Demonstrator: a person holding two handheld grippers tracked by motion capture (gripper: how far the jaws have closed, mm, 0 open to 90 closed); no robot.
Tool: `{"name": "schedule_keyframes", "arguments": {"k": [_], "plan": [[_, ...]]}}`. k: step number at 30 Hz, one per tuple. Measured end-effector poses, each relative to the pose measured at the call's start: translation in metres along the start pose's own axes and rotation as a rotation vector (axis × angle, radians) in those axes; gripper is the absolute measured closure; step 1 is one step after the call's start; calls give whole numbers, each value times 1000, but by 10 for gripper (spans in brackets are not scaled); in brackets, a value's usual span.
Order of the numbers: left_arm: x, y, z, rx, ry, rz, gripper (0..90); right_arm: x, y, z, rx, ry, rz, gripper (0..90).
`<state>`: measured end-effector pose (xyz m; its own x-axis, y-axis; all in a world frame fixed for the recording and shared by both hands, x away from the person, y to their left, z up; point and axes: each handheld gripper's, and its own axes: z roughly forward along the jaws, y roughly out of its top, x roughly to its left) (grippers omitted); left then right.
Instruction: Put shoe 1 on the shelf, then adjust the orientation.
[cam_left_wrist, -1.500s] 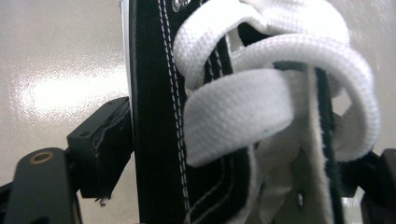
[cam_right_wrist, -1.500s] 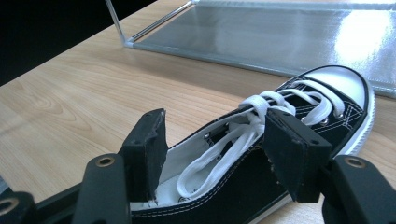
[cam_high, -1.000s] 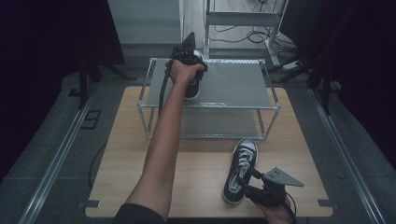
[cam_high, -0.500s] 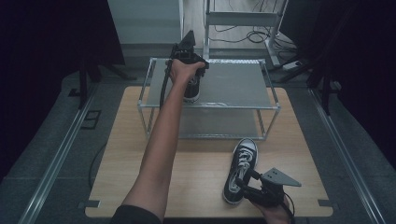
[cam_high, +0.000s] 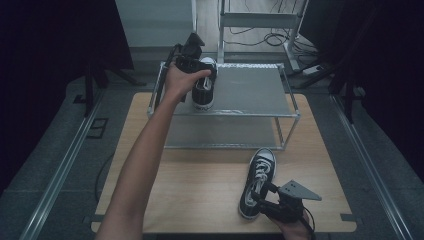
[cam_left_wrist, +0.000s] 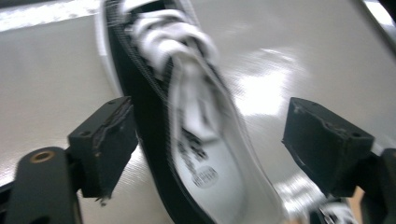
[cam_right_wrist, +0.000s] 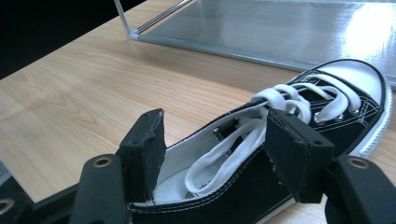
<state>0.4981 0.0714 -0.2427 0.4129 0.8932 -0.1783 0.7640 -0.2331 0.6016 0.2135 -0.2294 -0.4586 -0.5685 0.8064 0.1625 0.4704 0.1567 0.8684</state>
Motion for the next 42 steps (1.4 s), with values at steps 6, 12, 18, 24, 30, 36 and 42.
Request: {"name": "schedule_keyframes", "arguments": {"k": [6,12,18,24,30,36,42], "plan": [[-4,-28,-19,-31,-106,106,206,6,1,2,3,8,-13,382],[-5,-50,-27,-43,-162,166,223,12,1,5,9,19,-26,387],[-4,-67,-35,-75,-204,189,218,19,1,4,4,28,-48,430],[-4,-88,-40,-78,-226,218,220,34,1,4,13,109,-74,591],[-3,-106,-46,-89,-233,236,222,56,-9,14,99,185,-125,760],[-2,-123,-48,-106,-243,232,231,67,-30,24,173,181,-158,879],[3,-139,-45,-108,-244,223,231,56,-43,28,215,104,-152,900]]}}
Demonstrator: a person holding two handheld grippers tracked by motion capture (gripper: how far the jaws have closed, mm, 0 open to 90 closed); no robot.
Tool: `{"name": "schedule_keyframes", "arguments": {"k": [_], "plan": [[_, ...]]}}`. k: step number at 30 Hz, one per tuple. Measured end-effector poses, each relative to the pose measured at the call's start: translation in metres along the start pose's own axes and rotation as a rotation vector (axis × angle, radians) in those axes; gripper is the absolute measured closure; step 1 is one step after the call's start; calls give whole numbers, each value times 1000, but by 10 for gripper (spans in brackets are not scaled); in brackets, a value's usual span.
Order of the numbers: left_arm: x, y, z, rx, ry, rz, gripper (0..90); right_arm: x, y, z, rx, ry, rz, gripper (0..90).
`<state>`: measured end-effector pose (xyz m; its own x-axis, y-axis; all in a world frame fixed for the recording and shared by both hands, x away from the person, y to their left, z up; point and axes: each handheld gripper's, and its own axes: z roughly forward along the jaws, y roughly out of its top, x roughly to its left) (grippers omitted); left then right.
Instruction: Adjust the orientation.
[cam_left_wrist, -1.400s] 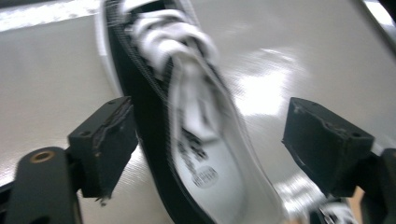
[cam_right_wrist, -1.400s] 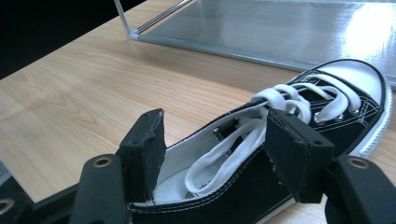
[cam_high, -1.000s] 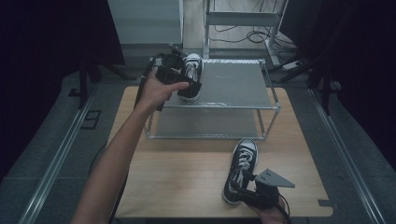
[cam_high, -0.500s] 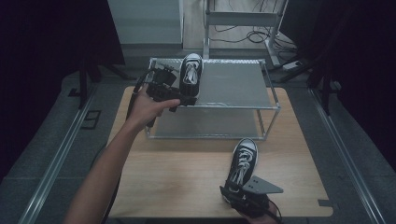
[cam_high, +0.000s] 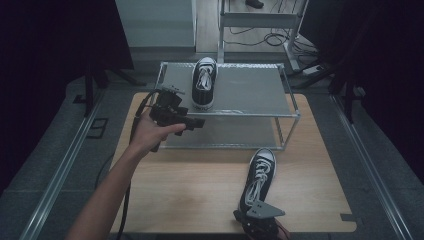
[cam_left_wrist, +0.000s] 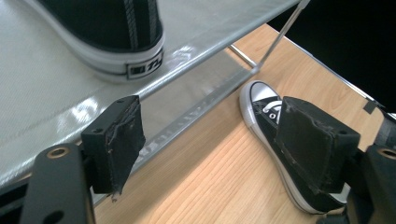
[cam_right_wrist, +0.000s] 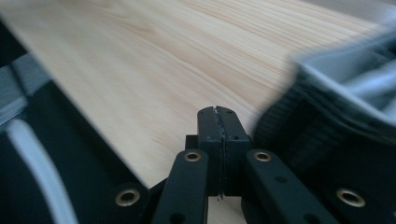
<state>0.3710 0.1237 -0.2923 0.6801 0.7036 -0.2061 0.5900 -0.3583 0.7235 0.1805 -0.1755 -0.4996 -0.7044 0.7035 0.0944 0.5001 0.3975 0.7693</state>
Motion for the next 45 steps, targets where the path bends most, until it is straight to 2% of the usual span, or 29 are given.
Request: {"name": "schedule_keyframes", "arguments": {"k": [2,3,6,9,13,18,23,25,28,30,35,40,42,45], "plan": [[2,-5,-1,-1,7,-2,232,-8,-4,-3,-6,45,36,900],[3,-9,-1,-1,12,0,233,-10,-6,-4,-12,52,46,900],[2,-23,-2,-11,12,-4,233,-10,-9,-8,-13,34,24,900],[1,-42,0,-22,-12,-20,232,-14,-13,-13,-18,27,25,900],[1,-67,7,-18,3,-30,232,-19,-20,-23,-16,3,33,900],[2,-99,16,-13,-28,-60,230,-28,-29,-36,-12,-28,60,900],[-1,-129,25,-11,-22,-77,230,-39,-36,-47,-7,-53,91,900],[-2,-140,28,-18,-41,-93,230,-42,-38,-51,-7,-67,103,900],[-4,-151,31,-24,-53,-105,230,-47,-41,-55,-6,-92,111,900],[-6,-157,35,-12,-42,-98,230,-50,-42,-58,-8,-119,126,900],[-5,-168,40,-3,-43,-99,235,-68,-47,-65,-28,-156,197,900],[-4,-173,44,12,-45,-97,235,-77,-49,-66,-44,-148,242,886],[-4,-175,44,12,-52,-100,235,-75,-48,-67,-49,-141,240,836],[-4,-178,45,20,-58,-101,235,-66,-43,-73,-83,-110,199,742]]}}
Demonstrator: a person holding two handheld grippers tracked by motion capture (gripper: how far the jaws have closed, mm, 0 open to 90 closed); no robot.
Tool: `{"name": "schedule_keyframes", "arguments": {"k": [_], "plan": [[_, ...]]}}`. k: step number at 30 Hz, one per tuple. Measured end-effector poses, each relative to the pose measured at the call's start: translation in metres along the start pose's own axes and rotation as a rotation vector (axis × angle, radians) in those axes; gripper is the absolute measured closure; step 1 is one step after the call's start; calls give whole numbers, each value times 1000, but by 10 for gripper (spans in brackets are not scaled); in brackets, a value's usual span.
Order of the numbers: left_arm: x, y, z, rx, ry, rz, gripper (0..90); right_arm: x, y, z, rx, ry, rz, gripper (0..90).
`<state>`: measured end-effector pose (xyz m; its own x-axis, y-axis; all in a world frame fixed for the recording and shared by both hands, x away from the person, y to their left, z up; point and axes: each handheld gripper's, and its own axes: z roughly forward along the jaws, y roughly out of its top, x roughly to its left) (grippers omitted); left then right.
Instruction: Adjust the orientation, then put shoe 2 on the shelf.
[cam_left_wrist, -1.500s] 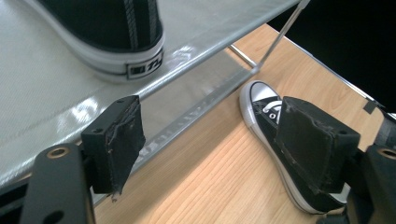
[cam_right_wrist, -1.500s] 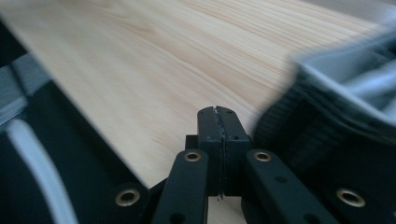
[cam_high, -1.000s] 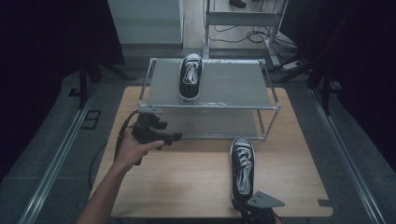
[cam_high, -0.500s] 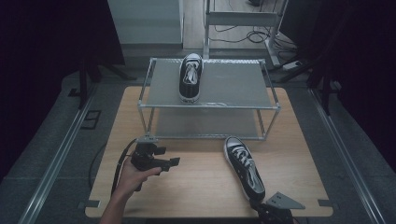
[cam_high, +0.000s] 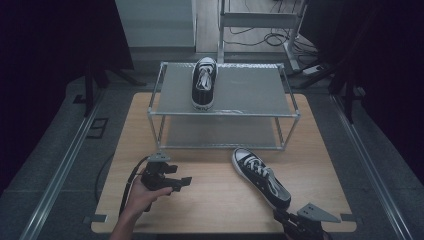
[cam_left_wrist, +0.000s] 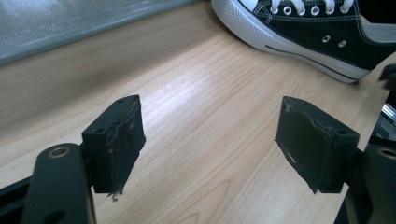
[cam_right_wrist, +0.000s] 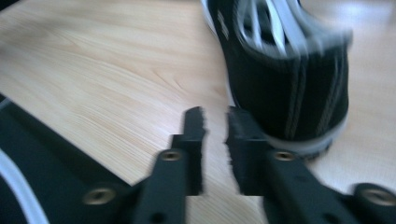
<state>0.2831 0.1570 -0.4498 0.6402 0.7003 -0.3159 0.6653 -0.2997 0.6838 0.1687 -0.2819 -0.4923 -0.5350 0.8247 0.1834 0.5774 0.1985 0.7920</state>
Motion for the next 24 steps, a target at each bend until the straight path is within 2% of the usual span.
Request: {"name": "schedule_keyframes", "arguments": {"k": [2,5,8,12,14,16,17,19,21,24], "plan": [[1,-1,1,4,3,-4,234,4,7,-10,-50,12,-19,688],[1,-1,2,6,2,-5,235,3,21,-23,-100,14,-36,603],[0,-1,3,6,-1,-5,236,-5,35,-27,-108,2,-30,512],[0,-3,4,8,-3,-9,236,-11,55,-19,-78,-17,-59,357],[1,-3,4,8,-5,-7,236,-12,64,-13,-53,-32,-99,286],[0,-3,4,8,-8,-10,236,-14,72,-8,-29,-56,-127,291],[0,-3,4,7,-9,-8,236,-17,75,-5,-18,-45,-119,301],[0,-3,4,5,-11,-13,235,-24,83,1,-7,9,-70,310],[0,-3,4,4,-11,-13,235,-29,88,6,9,17,-59,319],[0,-5,5,8,-13,-15,235,-34,95,15,37,1,-59,315]]}}
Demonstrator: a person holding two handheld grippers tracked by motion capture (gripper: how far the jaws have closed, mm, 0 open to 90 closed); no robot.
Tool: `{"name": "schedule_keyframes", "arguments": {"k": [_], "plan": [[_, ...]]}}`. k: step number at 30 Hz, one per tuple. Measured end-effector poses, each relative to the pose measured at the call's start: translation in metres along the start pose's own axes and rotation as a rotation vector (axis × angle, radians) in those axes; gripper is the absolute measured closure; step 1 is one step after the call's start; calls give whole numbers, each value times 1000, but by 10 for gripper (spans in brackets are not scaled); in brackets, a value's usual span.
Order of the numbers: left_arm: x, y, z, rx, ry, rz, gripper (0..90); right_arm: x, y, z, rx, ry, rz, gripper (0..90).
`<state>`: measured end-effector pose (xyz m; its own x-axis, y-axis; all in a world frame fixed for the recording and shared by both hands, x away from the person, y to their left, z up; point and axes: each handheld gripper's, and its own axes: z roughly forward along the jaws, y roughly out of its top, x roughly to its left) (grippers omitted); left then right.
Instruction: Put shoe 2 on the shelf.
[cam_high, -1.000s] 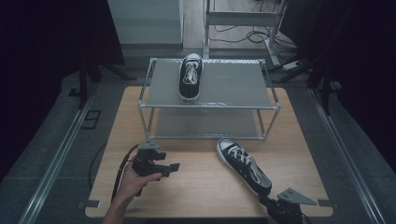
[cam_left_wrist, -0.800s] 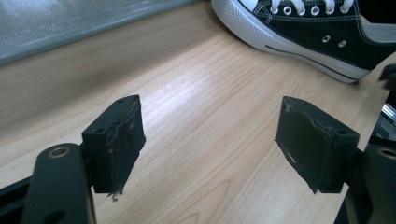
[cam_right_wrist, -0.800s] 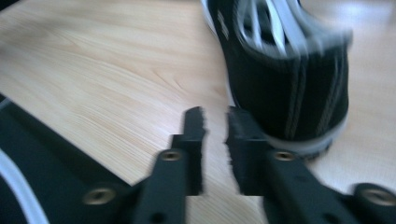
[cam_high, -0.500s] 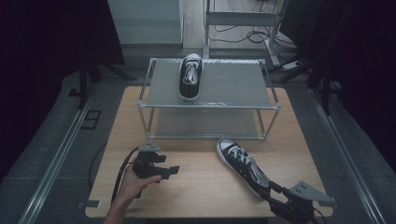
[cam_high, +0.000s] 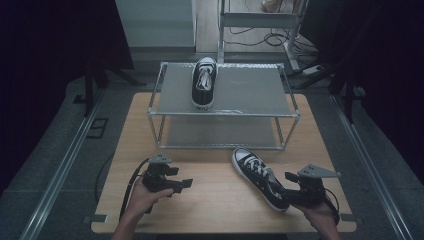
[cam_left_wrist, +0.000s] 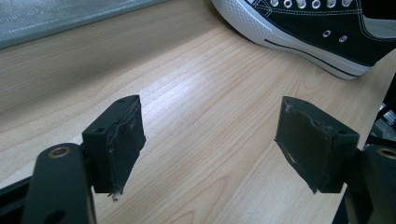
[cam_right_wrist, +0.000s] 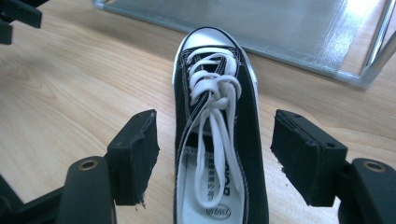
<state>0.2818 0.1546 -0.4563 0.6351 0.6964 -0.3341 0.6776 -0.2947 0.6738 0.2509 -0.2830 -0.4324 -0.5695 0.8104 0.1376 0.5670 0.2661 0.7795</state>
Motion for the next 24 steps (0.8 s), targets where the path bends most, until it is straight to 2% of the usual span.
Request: {"name": "schedule_keyframes", "arguments": {"k": [9,16,24], "plan": [[2,-2,0,0,-3,-15,236,-2,17,23,63,5,-1,304],[0,-3,0,-2,-10,-18,235,-5,30,42,134,3,-3,272],[3,-4,0,0,-9,-29,236,-3,33,59,209,2,-13,236]]}}
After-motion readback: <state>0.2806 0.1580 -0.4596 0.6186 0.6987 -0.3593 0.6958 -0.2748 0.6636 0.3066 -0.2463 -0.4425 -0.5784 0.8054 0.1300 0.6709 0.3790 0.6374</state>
